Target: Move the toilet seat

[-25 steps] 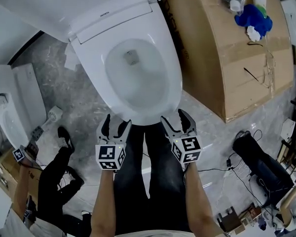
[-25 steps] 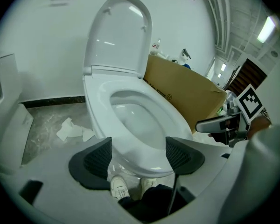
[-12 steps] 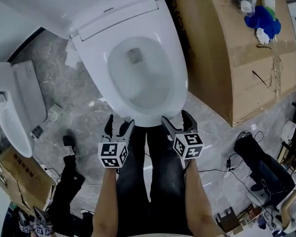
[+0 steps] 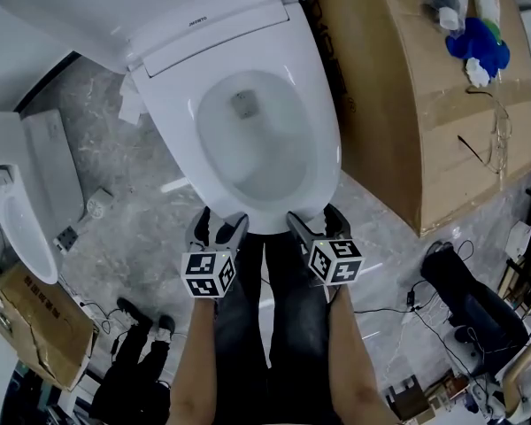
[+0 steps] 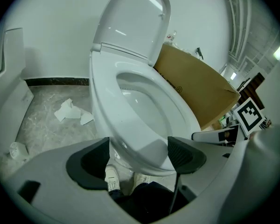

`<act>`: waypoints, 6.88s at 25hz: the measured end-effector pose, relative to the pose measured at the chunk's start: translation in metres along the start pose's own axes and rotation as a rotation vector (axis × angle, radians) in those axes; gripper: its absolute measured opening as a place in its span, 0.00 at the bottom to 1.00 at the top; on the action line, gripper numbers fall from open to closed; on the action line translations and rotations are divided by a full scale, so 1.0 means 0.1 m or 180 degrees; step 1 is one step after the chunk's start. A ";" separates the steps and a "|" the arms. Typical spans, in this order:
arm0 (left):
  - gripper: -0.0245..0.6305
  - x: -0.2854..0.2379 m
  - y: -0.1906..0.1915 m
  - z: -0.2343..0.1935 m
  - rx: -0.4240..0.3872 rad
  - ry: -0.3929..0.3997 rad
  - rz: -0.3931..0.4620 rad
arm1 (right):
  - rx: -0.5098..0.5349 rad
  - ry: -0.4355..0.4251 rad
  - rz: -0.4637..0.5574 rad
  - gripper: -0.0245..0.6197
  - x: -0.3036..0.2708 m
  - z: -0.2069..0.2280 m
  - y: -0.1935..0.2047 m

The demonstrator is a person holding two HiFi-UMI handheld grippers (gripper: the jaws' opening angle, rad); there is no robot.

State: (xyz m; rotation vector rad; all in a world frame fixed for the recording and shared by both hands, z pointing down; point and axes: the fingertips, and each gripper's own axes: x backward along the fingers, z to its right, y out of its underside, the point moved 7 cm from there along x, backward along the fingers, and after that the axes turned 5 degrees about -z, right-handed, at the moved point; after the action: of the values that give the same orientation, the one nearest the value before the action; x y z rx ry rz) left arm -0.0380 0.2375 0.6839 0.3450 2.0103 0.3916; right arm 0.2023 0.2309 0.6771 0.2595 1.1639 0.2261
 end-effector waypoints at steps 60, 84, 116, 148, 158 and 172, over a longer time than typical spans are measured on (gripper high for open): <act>0.61 0.88 -0.49 0.43 0.0039 0.0254 0.0599 | -0.0013 -0.0351 0.0506 0.65 1.11 -0.53 -0.48; 0.61 1.28 -0.78 0.56 -0.0015 0.0128 0.1044 | -0.0017 -0.0453 0.0836 0.64 1.47 -0.75 -0.76; 0.21 1.67 -1.33 0.94 -0.0803 0.0053 0.1493 | 0.0076 -0.0604 0.1145 0.63 1.80 -0.97 -1.11; 0.13 1.92 -1.78 1.00 -0.0873 0.0069 0.1786 | -0.0015 -0.0751 0.1629 0.63 2.09 -1.24 -1.49; 0.13 2.03 -1.95 0.99 -0.0798 0.0079 0.1924 | -0.0070 -0.0575 0.1898 0.63 2.20 -1.37 -1.62; 0.12 2.13 -2.15 0.97 -0.0735 0.0080 0.2031 | 0.0586 -0.0403 0.2029 0.52 2.39 -1.48 -1.87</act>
State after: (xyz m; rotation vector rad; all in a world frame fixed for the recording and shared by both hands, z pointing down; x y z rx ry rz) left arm -0.0620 0.1410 0.3827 0.8382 1.8170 1.0167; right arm 0.1638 0.1397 0.3544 0.7974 0.9485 0.6523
